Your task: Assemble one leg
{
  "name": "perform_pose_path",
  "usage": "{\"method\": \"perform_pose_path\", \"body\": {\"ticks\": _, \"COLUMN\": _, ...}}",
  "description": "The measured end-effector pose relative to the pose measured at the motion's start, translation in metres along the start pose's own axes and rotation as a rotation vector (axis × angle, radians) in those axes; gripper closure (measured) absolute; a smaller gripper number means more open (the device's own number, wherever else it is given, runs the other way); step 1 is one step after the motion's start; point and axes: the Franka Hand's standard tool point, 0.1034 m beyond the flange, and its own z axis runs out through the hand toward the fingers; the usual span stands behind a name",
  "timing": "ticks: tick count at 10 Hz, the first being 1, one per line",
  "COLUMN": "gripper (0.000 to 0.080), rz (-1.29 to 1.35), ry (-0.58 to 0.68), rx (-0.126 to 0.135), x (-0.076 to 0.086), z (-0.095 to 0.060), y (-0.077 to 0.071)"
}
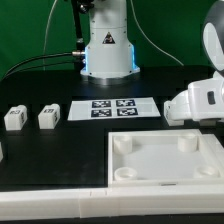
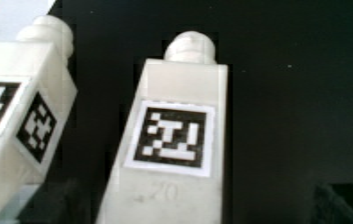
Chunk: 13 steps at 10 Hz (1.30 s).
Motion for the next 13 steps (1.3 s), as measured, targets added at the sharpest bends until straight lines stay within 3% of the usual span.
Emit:
{"method": "perform_pose_path", "body": {"ticks": 3, "gripper": 0.0151, "rz": 0.003, "ry": 0.000, "rx": 0.001, "x": 0.0006, "z": 0.0001, "y": 0.0015}}
{"method": "perform_pose_path", "body": {"ticks": 5, "gripper": 0.0412, "rz": 0.003, "ry": -0.001, "rx": 0.001, "x": 0.0005, "z": 0.0003, "y": 0.0015}}
{"method": "perform_pose_path", "body": {"ticks": 6, "gripper": 0.0412, "rz": 0.003, "ry": -0.001, "rx": 0.001, "x": 0.0003, "z": 0.0003, "y": 0.0016}}
{"method": "perform_pose_path", "body": {"ticks": 7, "gripper": 0.0509, "rz": 0.003, "ry": -0.001, "rx": 0.001, "x": 0.0004, "z": 0.0003, "y": 0.0016}}
{"method": "perform_pose_path", "body": {"ticks": 13, "gripper": 0.0508, "rz": 0.005, "ry": -0.016, "rx": -0.003, "x": -0.0066, "z": -0.0035, "y": 0.0041}}
